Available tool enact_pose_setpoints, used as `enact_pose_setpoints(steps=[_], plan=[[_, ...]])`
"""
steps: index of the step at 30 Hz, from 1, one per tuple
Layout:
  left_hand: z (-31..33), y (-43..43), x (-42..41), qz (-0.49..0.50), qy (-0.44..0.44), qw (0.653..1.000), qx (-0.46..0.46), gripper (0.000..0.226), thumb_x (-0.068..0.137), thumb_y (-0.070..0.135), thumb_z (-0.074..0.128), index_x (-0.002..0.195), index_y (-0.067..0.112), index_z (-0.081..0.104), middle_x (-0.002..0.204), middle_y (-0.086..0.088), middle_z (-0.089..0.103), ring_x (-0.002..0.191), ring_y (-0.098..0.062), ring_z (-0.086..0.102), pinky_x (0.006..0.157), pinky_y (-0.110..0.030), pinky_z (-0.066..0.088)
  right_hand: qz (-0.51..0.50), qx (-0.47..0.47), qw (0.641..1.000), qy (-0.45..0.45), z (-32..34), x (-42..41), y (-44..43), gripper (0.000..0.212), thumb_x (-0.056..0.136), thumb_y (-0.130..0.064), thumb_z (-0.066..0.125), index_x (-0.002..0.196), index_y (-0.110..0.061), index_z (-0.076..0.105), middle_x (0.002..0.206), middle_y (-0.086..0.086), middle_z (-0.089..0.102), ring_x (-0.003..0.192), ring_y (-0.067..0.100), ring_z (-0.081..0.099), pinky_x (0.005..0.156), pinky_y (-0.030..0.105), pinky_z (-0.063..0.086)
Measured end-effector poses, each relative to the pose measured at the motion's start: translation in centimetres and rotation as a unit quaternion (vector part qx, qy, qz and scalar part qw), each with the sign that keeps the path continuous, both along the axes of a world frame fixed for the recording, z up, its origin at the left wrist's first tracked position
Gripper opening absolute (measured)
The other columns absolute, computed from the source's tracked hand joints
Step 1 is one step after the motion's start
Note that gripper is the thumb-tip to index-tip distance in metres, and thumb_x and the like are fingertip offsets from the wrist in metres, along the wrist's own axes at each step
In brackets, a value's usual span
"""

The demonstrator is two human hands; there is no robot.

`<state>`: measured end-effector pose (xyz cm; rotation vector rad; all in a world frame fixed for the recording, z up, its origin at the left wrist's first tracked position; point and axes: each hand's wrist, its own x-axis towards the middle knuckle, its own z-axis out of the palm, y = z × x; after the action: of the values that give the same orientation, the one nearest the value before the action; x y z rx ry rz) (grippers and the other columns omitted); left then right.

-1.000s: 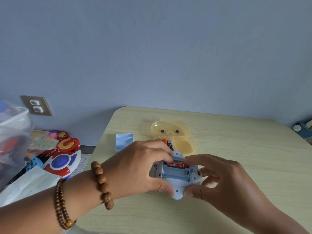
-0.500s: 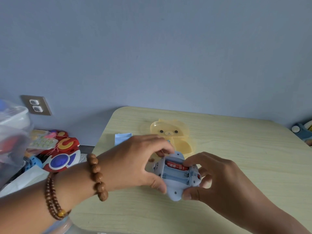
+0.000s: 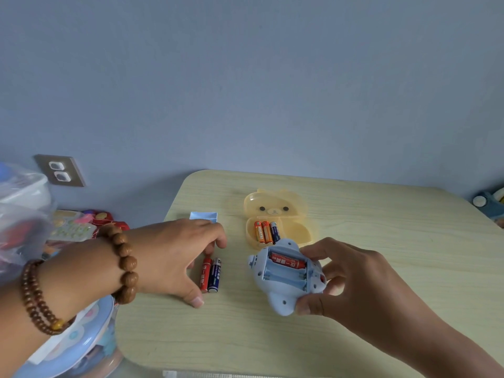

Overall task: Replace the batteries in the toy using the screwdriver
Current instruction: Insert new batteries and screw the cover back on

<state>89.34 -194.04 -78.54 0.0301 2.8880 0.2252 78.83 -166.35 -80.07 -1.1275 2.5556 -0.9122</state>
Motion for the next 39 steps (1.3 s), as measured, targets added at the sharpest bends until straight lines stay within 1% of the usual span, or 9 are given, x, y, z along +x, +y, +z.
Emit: enact_pose_setpoints(steps=[6,11,16,19,22,25,28,33,39], plan=[[0.4,-0.2,0.0,0.024,0.011,0.999,0.047,0.059,0.070,0.050,0.083,0.115,0.045,0.045,0.100,0.025,0.054,0.084,-0.001,0.061,0.065,-0.008,0.044,0.002,-0.001,1.000,-0.001,0.1,0.1,0.0,0.064,0.056,-0.047,0.092,0.113,-0.043,0.063,0.090,-0.029,0.065,0.086,-0.009,0.063,0.066,0.007,0.049],[1.9,0.2,0.0,0.029,0.084,0.990,0.114,0.028,0.070,0.059,0.077,0.087,0.039,0.068,0.089,0.014,0.059,0.072,-0.007,0.066,0.066,-0.018,0.052,0.005,-0.003,1.000,-0.002,0.0,0.0,0.0,0.066,0.056,-0.048,0.091,0.115,-0.042,0.063,0.087,-0.028,0.064,0.087,-0.011,0.061,0.066,0.007,0.048],[2.1,2.5,-1.1,0.037,0.168,0.968,0.180,0.036,0.082,0.060,0.061,0.074,0.025,0.060,0.069,0.009,0.069,0.057,-0.002,0.068,0.062,-0.030,0.056,0.014,-0.005,1.000,-0.006,0.1,0.0,-0.1,0.064,0.057,-0.049,0.091,0.113,-0.043,0.062,0.106,-0.048,0.050,0.086,-0.010,0.061,0.065,0.008,0.049],[1.9,3.8,-1.9,0.041,0.196,0.955,0.219,0.029,0.080,0.054,0.066,0.079,0.025,0.063,0.070,0.014,0.071,0.054,-0.003,0.068,0.060,-0.027,0.056,0.016,-0.008,1.000,-0.009,0.1,0.0,-0.1,0.064,0.056,-0.049,0.091,0.113,-0.043,0.063,0.107,-0.048,0.051,0.085,-0.009,0.062,0.065,0.008,0.049],[1.5,4.6,-2.4,0.011,0.206,0.958,0.201,0.012,0.089,0.033,0.071,0.099,0.027,0.070,0.092,0.015,0.062,0.074,-0.002,0.066,0.069,-0.019,0.050,0.017,-0.010,1.000,-0.010,0.0,-0.2,-0.1,0.066,0.055,-0.051,0.090,0.114,-0.044,0.063,0.105,-0.049,0.051,0.085,-0.009,0.061,0.067,0.008,0.049],[0.9,5.2,-2.5,-0.012,0.163,0.973,0.160,0.030,0.101,0.014,0.054,0.125,0.029,0.061,0.112,0.016,0.050,0.097,-0.001,0.051,0.081,-0.006,0.036,0.021,-0.014,1.000,-0.012,-0.1,-0.3,0.0,0.064,0.055,-0.049,0.091,0.113,-0.045,0.063,0.106,-0.050,0.050,0.085,-0.006,0.062,0.066,0.008,0.049],[0.7,5.4,-2.3,-0.028,0.116,0.978,0.172,0.047,0.101,0.001,0.044,0.140,0.027,0.052,0.119,0.015,0.043,0.103,-0.004,0.049,0.090,-0.012,0.037,0.027,-0.018,0.999,-0.009,-0.3,-0.4,0.1,0.064,0.056,-0.048,0.092,0.113,-0.044,0.063,0.108,-0.046,0.052,0.085,-0.003,0.063,0.066,0.009,0.049],[1.3,6.1,-2.6,-0.020,0.221,0.959,0.177,0.052,0.090,0.012,0.069,0.136,0.034,0.057,0.108,0.019,0.060,0.098,-0.003,0.060,0.087,-0.015,0.046,0.030,-0.027,0.999,-0.009,-0.5,-0.6,0.2,0.063,0.054,-0.048,0.092,0.111,-0.043,0.064,0.106,-0.039,0.057,0.082,-0.001,0.064,0.062,0.008,0.048],[1.5,6.8,-2.8,-0.043,0.233,0.960,0.150,0.024,0.078,0.029,0.083,0.100,0.034,0.076,0.094,0.019,0.069,0.089,-0.005,0.061,0.077,-0.015,0.046,0.033,-0.032,0.999,-0.001,-0.6,-0.7,0.2,0.062,0.054,-0.044,0.093,0.110,-0.042,0.066,0.105,-0.035,0.059,0.081,-0.002,0.064,0.060,0.007,0.046]])
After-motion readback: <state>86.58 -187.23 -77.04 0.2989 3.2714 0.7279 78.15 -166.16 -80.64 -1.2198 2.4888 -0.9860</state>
